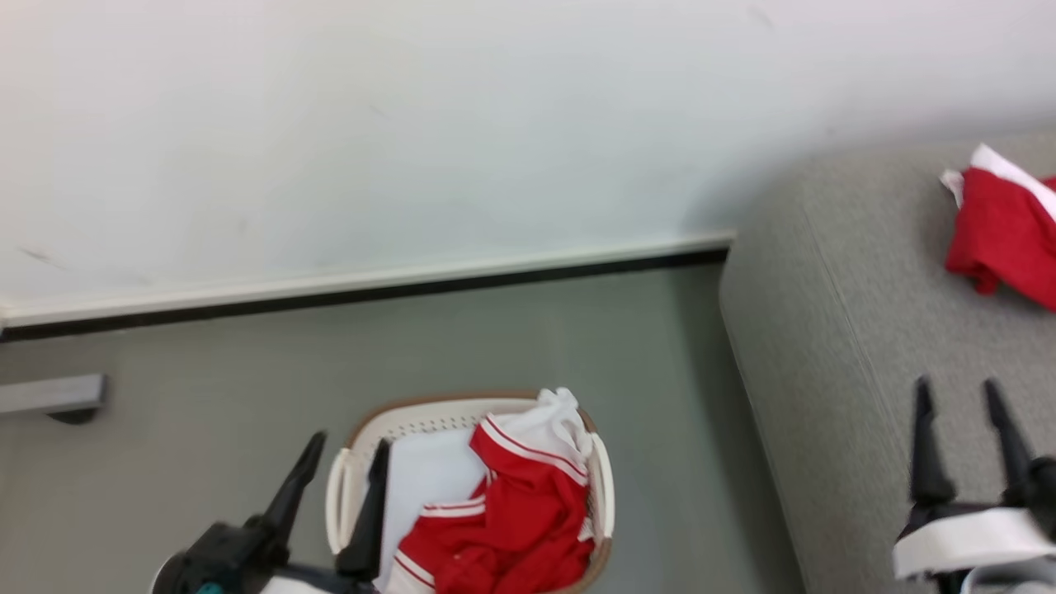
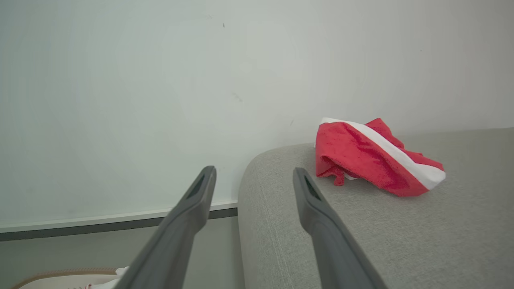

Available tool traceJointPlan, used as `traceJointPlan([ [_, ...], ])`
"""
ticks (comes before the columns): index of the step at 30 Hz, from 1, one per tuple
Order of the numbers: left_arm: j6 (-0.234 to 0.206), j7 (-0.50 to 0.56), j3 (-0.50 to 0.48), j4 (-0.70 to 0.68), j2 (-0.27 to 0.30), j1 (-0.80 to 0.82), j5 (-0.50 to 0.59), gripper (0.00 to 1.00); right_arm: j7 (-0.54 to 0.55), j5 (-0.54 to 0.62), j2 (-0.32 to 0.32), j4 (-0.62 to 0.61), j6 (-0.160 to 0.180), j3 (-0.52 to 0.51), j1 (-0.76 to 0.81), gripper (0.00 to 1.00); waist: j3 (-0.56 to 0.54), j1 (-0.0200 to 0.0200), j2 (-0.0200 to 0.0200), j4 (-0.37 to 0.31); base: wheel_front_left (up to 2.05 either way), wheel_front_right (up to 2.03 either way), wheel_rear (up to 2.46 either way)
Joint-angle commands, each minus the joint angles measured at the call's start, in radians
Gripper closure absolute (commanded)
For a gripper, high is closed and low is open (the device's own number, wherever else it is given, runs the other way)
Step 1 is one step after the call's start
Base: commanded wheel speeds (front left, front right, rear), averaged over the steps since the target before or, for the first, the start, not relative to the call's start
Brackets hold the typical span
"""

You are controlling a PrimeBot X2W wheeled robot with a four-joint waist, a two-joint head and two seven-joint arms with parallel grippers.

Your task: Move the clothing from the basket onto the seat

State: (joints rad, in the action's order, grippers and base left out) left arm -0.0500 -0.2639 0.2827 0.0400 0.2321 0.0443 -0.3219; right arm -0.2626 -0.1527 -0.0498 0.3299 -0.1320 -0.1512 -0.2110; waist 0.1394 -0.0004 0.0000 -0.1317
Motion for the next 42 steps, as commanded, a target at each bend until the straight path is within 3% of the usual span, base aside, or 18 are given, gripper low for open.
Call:
traceJointPlan([
  [1,0.006,-0.001,-0.022,0.008,-0.009,-0.027,0.014,0.00,-0.003,-0.005,-0.002,-0.001,0.003,0.019,0.030,0.00,-0.050,0.0004,0.0000,0.043,0.00,0.00,0.00],
  [4,0.017,-0.001,-0.082,0.029,-0.042,-0.081,0.032,0.00,-0.003,0.038,-0.002,-0.006,0.003,0.097,0.069,0.00,-0.089,0.0004,0.0000,0.054,0.00,0.00,0.00],
  [9,0.045,-0.001,-0.161,0.047,-0.085,-0.151,0.070,0.00,-0.003,0.008,-0.003,-0.001,0.003,0.164,0.128,0.00,-0.129,0.0004,0.0000,0.072,0.00,0.00,0.00],
  [20,0.108,-0.001,-0.259,0.083,-0.136,-0.219,0.137,0.00,-0.003,-0.043,-0.003,0.021,0.003,0.226,0.177,0.00,-0.162,0.0004,0.0000,0.071,0.00,0.00,0.00],
  [36,0.145,-0.001,-0.274,0.097,-0.170,-0.203,0.174,0.00,-0.003,-0.036,-0.003,0.014,0.003,0.235,0.157,0.00,-0.147,0.0004,0.0000,0.053,0.00,0.00,0.00],
  [42,0.164,-0.001,-0.225,0.108,-0.172,-0.124,0.187,0.00,-0.003,-0.004,-0.003,-0.021,0.003,0.227,0.128,0.00,-0.058,0.0004,0.0000,0.024,0.00,0.00,0.00],
])
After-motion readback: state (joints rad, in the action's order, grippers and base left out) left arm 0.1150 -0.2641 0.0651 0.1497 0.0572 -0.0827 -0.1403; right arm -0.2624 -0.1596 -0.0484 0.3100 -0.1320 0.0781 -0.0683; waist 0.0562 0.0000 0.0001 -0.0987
